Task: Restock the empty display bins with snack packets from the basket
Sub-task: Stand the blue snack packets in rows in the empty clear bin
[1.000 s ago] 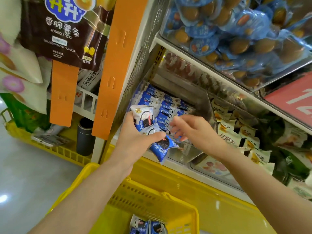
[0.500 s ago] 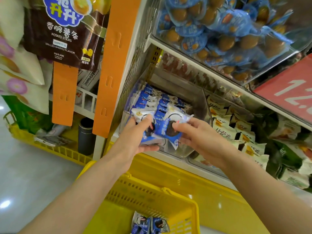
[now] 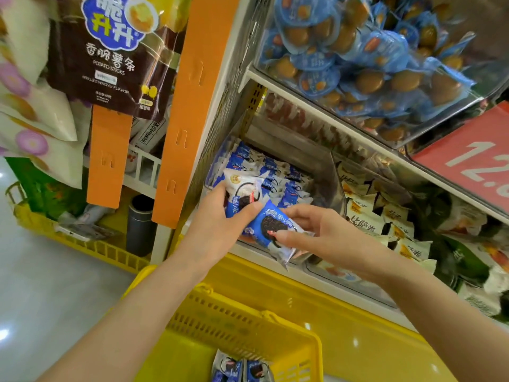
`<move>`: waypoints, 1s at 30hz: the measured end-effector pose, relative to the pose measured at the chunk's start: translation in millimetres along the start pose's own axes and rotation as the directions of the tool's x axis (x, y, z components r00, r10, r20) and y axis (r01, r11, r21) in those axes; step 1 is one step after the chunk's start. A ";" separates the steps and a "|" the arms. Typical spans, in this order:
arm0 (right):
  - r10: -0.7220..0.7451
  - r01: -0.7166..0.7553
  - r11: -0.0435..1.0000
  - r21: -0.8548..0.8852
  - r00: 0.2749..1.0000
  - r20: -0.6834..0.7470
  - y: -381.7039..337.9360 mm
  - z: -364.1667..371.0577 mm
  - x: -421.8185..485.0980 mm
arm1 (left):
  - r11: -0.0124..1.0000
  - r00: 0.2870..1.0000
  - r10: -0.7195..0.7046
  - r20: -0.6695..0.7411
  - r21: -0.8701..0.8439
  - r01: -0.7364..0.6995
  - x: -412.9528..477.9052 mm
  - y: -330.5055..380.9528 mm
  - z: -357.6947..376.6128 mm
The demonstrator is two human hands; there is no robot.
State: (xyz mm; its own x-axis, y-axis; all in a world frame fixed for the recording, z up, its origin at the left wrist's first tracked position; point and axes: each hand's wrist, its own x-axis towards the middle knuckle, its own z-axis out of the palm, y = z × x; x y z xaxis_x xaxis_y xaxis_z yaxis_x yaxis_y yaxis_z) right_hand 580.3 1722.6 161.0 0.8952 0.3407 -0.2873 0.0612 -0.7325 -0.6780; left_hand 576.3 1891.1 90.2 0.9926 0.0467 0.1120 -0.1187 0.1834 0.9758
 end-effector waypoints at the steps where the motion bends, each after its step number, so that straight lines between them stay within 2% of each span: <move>1: 0.001 -0.001 1.000 -0.024 1.000 0.016 -1.5 -3.8 -1.0 | 1.000 1.000 -0.007 0.003 -0.017 0.007 0.2 0.3 0.3; 3: 0.012 -0.013 1.000 -0.022 0.999 -0.047 -3.9 -14.9 0.5 | 0.996 1.000 -0.025 0.012 -0.081 0.026 0.9 1.9 0.2; 5: 0.007 -0.018 0.999 -0.041 0.968 -0.249 0.0 -30.4 9.1 | 0.990 0.999 -0.031 0.014 -0.139 0.033 1.9 2.4 -0.7; 7: -0.046 -0.056 0.976 -0.212 0.893 -0.448 9.5 -46.3 22.8 | 0.988 0.999 -0.035 0.015 -0.149 0.037 2.5 2.5 -1.0; 9: -0.069 -0.146 0.915 -0.377 0.862 -0.502 18.6 -56.8 37.1 | 0.990 0.999 -0.042 0.015 -0.137 0.044 3.6 1.8 -0.7; 12: 0.011 -0.223 0.797 -0.561 0.934 -0.356 30.8 -62.5 56.5 | 0.990 0.998 -0.065 0.003 -0.124 0.065 5.7 0.4 -0.8; 16: 0.089 -0.139 0.670 -0.729 0.990 -0.107 39.5 -58.3 73.1 | 0.989 0.996 -0.086 -0.005 -0.119 0.085 7.9 -1.6 -2.6; 22: 0.153 -0.081 0.717 -0.693 0.987 0.043 50.3 -41.0 84.0 | 0.985 0.993 -0.115 -0.026 -0.130 0.111 12.1 -5.8 -2.1; 25: 0.175 -0.054 0.680 -0.731 0.980 0.090 52.4 -38.8 84.5 | 0.982 0.992 -0.125 -0.025 -0.148 0.120 13.7 -7.0 0.2; 28: 0.253 -0.114 0.662 -0.741 0.964 0.078 48.6 -36.9 83.0 | 0.973 0.988 -0.153 -0.032 -0.179 0.145 15.4 -8.3 3.1; 30: 0.234 -0.166 0.744 -0.647 0.972 0.020 44.8 -36.2 78.7 | 0.953 0.978 -0.207 -0.033 -0.231 0.194 17.0 -9.3 4.5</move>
State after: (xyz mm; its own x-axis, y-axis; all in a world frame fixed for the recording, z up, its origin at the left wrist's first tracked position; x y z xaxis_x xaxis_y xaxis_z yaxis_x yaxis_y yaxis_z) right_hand 669.5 1695.3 132.5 0.8758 0.1714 -0.4511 0.1825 -0.9830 -0.0193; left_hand 594.4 1885.8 83.9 0.9943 0.0404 -0.0985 0.0734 0.4108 0.9088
